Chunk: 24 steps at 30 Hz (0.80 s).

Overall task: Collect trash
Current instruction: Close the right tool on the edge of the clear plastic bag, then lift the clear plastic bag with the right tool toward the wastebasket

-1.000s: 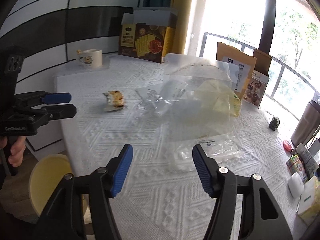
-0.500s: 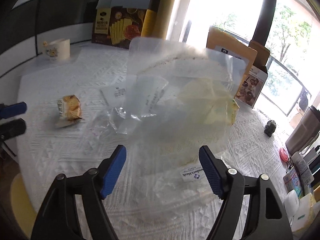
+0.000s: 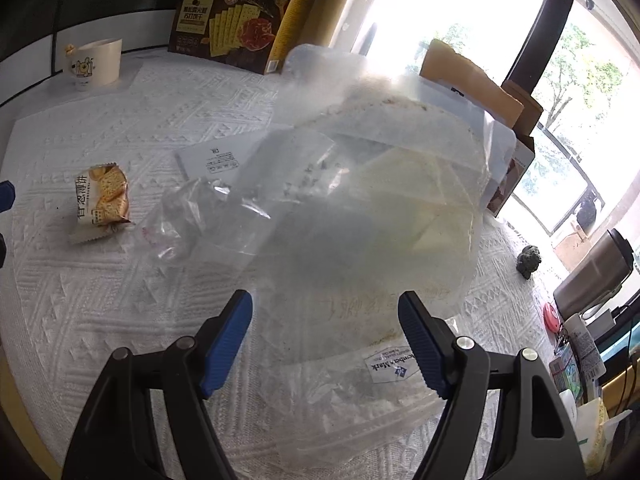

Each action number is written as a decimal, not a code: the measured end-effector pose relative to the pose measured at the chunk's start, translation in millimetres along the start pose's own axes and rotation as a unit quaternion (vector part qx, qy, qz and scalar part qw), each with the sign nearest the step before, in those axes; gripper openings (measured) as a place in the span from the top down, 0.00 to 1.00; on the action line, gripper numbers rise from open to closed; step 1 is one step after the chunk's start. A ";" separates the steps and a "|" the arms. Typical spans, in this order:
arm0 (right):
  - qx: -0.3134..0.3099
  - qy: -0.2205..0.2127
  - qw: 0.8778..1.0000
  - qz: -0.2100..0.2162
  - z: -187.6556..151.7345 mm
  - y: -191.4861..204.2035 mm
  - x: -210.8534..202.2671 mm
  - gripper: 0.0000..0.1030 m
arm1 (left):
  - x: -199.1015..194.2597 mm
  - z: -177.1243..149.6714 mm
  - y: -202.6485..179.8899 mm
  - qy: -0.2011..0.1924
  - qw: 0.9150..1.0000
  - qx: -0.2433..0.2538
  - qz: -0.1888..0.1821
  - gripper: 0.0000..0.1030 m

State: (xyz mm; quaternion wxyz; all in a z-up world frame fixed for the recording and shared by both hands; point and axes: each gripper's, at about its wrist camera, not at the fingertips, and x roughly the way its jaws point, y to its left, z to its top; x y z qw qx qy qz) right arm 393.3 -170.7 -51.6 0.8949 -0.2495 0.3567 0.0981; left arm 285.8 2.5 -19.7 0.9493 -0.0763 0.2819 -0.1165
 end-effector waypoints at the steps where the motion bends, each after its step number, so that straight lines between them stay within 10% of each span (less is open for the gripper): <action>1: -0.006 0.003 1.000 -0.001 2.1 3.2 2.9 0.29 | 0.8 1.2 -1.4 0.001 1.000 0.000 0.000 0.39; 6: 0.001 0.009 1.000 0.006 5.7 -1.9 9.8 0.32 | 5.3 6.9 -12.2 0.001 1.000 0.013 -0.008 0.39; 10: 0.028 0.006 0.999 0.020 -0.7 -26.3 8.7 0.90 | 16.0 10.7 -20.7 0.009 1.000 0.021 -0.013 0.38; 24: 0.056 -0.091 0.994 -0.003 -36.1 -78.5 -58.2 1.00 | 87.8 45.5 -38.0 0.036 0.998 0.059 -0.004 0.33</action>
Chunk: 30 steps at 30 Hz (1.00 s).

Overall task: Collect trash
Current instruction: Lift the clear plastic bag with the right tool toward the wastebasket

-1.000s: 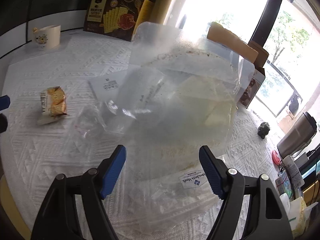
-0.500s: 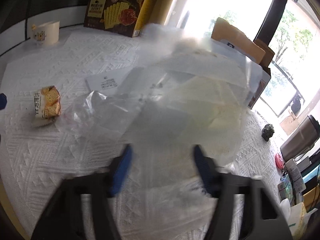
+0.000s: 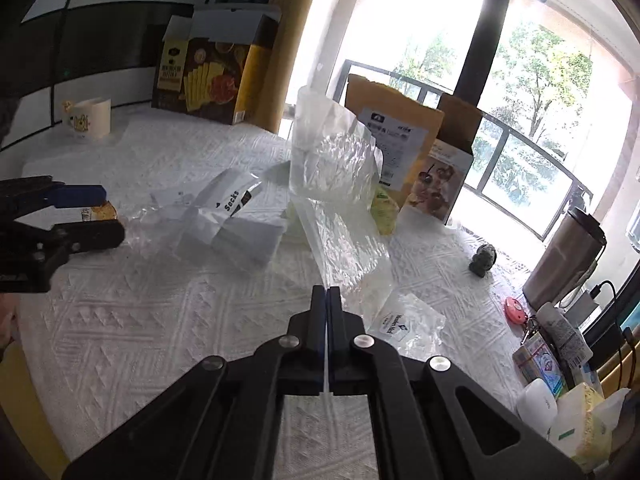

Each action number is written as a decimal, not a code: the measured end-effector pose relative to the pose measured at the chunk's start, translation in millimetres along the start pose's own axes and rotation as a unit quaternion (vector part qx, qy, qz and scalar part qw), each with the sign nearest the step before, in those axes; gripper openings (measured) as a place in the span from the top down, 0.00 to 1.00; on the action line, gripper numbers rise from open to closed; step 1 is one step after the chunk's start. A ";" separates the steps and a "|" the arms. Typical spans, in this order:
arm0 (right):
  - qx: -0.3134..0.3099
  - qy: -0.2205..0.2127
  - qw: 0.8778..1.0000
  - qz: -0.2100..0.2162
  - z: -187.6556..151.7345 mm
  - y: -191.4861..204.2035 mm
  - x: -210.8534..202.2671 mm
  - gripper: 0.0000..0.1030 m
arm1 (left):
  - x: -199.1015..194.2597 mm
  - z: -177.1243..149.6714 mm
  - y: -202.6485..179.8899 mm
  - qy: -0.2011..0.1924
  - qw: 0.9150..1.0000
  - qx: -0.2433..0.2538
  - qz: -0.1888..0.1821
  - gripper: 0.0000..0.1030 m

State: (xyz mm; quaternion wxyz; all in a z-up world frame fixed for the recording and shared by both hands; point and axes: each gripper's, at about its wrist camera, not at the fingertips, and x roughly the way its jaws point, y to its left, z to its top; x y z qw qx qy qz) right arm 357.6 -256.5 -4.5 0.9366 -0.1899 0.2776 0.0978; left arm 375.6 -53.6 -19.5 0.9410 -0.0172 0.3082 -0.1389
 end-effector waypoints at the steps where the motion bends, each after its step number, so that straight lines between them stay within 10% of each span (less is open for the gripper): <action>1: 0.004 -0.006 1.000 0.001 -0.6 -4.3 -6.7 1.00 | 6.3 2.3 3.7 0.007 1.000 -0.008 0.000 0.33; 10: 0.035 -0.051 0.998 0.015 -6.2 -30.5 -51.7 1.00 | 37.4 6.2 8.5 0.062 0.998 -0.024 -0.022 0.34; 13: 0.041 -0.064 0.997 0.015 -6.5 -35.4 -64.0 1.00 | 38.3 5.4 0.4 0.066 0.998 -0.003 -0.015 0.72; 30: 0.037 -0.128 0.991 0.003 -5.9 -33.8 -165.8 1.00 | -60.9 11.5 -36.7 -0.024 0.998 0.051 0.000 0.75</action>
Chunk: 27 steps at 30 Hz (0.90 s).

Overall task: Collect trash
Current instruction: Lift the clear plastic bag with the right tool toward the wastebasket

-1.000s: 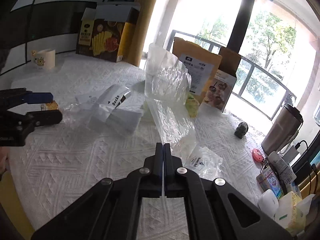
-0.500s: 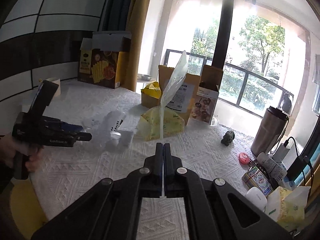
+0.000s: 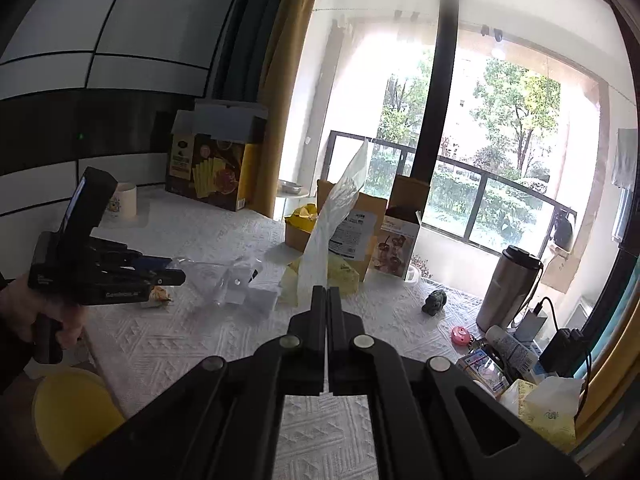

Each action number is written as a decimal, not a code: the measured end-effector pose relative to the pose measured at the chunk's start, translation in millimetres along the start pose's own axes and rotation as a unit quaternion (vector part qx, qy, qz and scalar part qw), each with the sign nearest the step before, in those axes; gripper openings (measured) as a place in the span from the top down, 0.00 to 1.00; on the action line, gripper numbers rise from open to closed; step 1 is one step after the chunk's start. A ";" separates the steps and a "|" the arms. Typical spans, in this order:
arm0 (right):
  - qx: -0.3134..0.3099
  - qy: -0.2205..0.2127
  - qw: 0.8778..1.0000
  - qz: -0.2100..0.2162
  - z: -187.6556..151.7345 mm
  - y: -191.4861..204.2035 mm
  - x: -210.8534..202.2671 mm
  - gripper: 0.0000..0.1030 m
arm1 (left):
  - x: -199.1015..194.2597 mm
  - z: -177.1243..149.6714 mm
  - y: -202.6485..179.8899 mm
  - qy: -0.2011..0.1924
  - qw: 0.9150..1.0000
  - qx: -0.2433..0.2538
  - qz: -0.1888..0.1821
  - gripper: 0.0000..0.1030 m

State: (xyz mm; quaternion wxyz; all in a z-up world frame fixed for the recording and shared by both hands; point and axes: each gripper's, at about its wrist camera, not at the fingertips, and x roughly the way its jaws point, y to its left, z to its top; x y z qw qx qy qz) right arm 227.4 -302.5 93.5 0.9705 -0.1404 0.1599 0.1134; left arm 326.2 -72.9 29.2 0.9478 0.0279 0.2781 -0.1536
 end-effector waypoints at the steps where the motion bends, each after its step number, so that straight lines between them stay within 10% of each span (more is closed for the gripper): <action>1: -0.001 -0.005 1.000 0.000 1.6 1.4 -8.3 1.00 | -8.3 -0.2 -1.8 -0.006 1.000 0.002 0.002 0.75; 27: -0.052 -0.076 0.993 0.077 13.8 79.1 -139.0 1.00 | -181.5 -67.5 10.7 -0.077 0.995 -0.013 0.057 0.75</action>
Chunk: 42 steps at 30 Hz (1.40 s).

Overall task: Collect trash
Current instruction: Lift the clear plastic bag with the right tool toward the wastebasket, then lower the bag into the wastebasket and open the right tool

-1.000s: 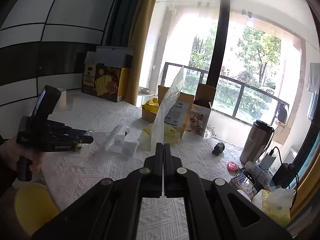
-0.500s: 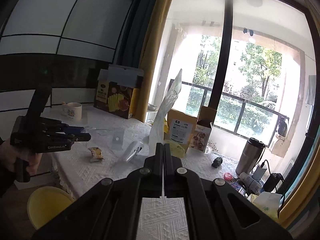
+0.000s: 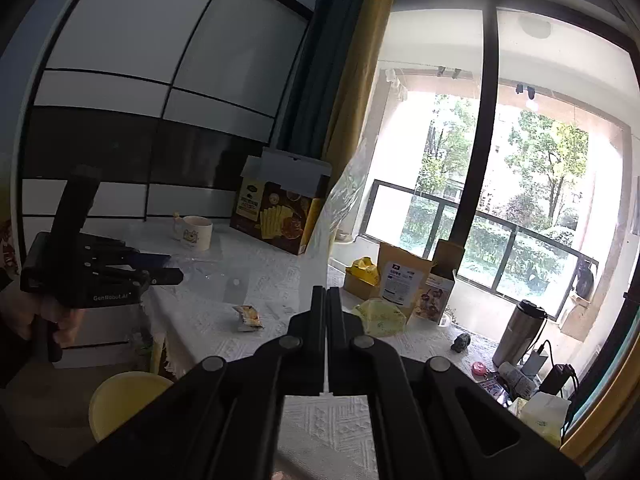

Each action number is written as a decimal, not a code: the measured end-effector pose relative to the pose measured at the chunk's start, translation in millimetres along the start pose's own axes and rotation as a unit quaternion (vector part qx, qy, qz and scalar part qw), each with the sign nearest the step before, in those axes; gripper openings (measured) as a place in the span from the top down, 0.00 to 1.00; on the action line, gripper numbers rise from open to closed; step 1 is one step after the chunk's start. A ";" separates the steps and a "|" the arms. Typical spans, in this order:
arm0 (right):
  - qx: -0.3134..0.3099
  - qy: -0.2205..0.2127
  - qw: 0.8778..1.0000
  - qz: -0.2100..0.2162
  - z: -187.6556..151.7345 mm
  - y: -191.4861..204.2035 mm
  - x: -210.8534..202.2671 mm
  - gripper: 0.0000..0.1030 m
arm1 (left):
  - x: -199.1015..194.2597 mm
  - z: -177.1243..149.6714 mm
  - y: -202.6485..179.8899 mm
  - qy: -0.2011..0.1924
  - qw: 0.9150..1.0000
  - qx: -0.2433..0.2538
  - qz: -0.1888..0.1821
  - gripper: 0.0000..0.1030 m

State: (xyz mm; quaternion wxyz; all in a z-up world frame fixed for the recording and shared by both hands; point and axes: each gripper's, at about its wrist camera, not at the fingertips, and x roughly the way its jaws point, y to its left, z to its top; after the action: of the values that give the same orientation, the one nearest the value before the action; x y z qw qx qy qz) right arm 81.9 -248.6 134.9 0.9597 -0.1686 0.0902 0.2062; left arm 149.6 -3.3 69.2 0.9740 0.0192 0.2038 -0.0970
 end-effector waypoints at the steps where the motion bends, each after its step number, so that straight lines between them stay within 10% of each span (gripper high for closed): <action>1: -0.002 0.000 1.000 0.006 0.0 5.4 -1.1 1.00 | -2.3 -4.3 2.7 0.003 1.000 -0.001 0.002 0.75; 21: -0.001 0.044 0.986 0.163 -58.0 117.7 26.9 1.00 | -40.3 -126.6 75.1 0.086 0.989 -0.112 0.046 0.75; 42: 0.002 0.192 0.938 0.288 -151.9 204.3 82.4 1.00 | -62.6 -154.2 108.5 0.096 0.981 -0.148 0.081 0.75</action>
State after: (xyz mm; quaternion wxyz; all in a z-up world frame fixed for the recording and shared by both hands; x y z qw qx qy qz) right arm 53.2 -98.1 -84.4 0.8243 -0.1697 0.3175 0.4370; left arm 54.1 126.2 -47.3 0.9466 -0.0994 0.3063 0.0159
